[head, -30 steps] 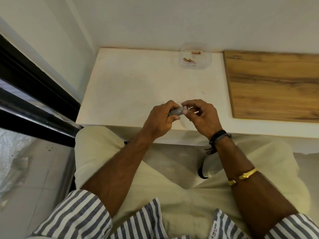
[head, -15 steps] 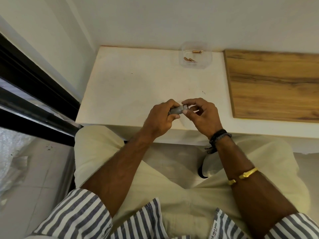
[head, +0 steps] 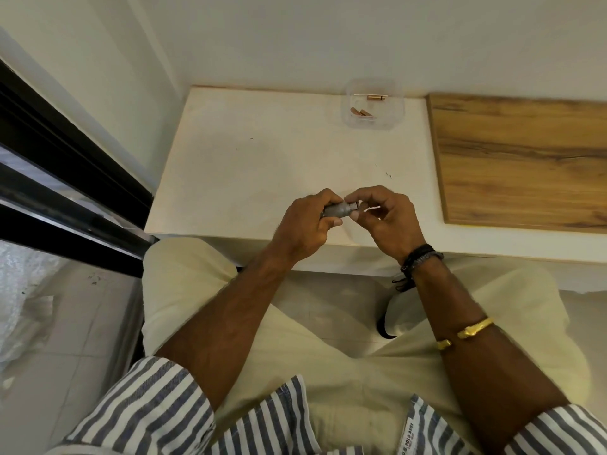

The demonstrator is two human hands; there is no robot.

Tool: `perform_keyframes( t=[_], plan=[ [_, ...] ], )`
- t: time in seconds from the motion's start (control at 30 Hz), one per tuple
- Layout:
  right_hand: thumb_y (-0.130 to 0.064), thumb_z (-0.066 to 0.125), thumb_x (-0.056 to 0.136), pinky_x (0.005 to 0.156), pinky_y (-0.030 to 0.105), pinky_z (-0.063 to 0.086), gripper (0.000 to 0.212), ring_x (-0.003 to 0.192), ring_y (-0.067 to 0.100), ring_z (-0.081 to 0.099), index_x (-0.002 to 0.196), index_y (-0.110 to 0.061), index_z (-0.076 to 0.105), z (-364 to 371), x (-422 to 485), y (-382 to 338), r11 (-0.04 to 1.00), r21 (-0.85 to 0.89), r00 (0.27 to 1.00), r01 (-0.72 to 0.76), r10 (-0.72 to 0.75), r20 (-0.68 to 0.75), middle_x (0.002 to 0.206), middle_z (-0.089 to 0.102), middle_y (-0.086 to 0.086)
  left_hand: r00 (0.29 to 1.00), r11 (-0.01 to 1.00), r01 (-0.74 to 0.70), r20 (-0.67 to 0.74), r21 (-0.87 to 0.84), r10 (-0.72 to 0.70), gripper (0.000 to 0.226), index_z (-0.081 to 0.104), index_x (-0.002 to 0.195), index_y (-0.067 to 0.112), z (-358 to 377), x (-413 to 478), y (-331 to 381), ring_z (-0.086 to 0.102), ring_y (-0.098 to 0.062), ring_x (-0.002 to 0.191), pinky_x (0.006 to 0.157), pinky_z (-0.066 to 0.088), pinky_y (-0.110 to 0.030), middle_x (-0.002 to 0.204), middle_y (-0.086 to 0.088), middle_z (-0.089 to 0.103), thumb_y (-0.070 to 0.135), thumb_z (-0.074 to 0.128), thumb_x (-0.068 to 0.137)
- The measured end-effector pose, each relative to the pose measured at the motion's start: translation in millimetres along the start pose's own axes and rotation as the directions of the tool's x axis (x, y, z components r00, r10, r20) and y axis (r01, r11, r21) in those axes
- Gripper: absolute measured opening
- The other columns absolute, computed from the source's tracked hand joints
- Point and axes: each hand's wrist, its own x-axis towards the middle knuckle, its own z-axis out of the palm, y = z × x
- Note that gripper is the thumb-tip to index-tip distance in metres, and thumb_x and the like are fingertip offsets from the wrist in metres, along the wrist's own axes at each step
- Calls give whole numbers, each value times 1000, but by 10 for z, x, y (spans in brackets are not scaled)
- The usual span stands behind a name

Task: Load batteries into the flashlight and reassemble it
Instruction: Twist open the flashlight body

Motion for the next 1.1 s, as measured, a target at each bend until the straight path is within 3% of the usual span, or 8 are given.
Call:
perform_keyframes(
  t=[0.1,0.17,0.27,0.37,0.57,0.83,0.93,1.1],
  plan=[
    [-5,76,86,84,41,61,35,102,12,66,115,-24,71,-29,5,-19,999,29,1000,13,-13,25,116,71,-3,1000,1000,2,3,1,-2,29,60,117,12,-3,-5,-5,66,-24,90,82,57,-43,109,-8,72,16,70,90],
    [-24,79,85,79,29,62,46,103,7,66,125,-40,62,-36,15,-46,996,52,997,-72,71,27,124,65,-9,1000,1000,5,7,2,-5,27,60,116,13,3,3,5,66,-23,89,82,57,-44,107,-7,72,16,70,91],
    [-43,71,92,72,34,63,32,86,9,71,122,-34,66,-4,11,-50,990,-3,990,-142,142,-22,109,71,-7,1000,1000,6,12,3,-6,26,60,114,14,11,6,16,65,-21,87,81,57,-44,103,-5,72,16,71,90],
    [-33,69,95,71,43,63,22,72,10,70,110,-17,75,18,-1,-50,992,-66,994,-105,102,-38,87,73,-4,1000,1000,-10,22,13,10,26,61,114,13,21,-3,12,64,-20,85,79,57,-43,102,-5,72,17,70,90],
    [-15,76,90,77,31,58,19,79,8,66,108,-18,76,-29,5,-43,998,-56,999,-37,36,-21,93,72,-6,1000,1000,0,2,-5,0,26,62,115,12,11,13,8,65,-21,88,82,57,-42,104,-6,73,14,70,90],
    [4,73,86,89,37,60,27,103,17,69,106,-13,76,-69,6,-46,999,-15,999,47,-47,-19,109,74,2,999,999,32,41,-5,-32,23,62,118,13,5,37,-14,60,-22,84,80,54,-46,99,-5,69,12,59,96],
    [-1,75,86,88,40,61,27,100,17,71,110,-13,75,-69,25,-22,999,54,997,-6,10,-79,108,75,2,999,999,32,26,-16,-32,23,62,119,13,2,41,-5,60,-22,86,81,53,-45,102,-4,69,12,60,96],
    [-8,76,85,90,38,61,32,95,17,76,115,-15,74,-88,90,108,942,265,942,-205,263,-207,105,77,4,998,997,8,-58,-80,-12,28,62,122,10,5,45,21,64,-21,97,88,55,-37,112,-5,70,12,65,94]
  ],
)
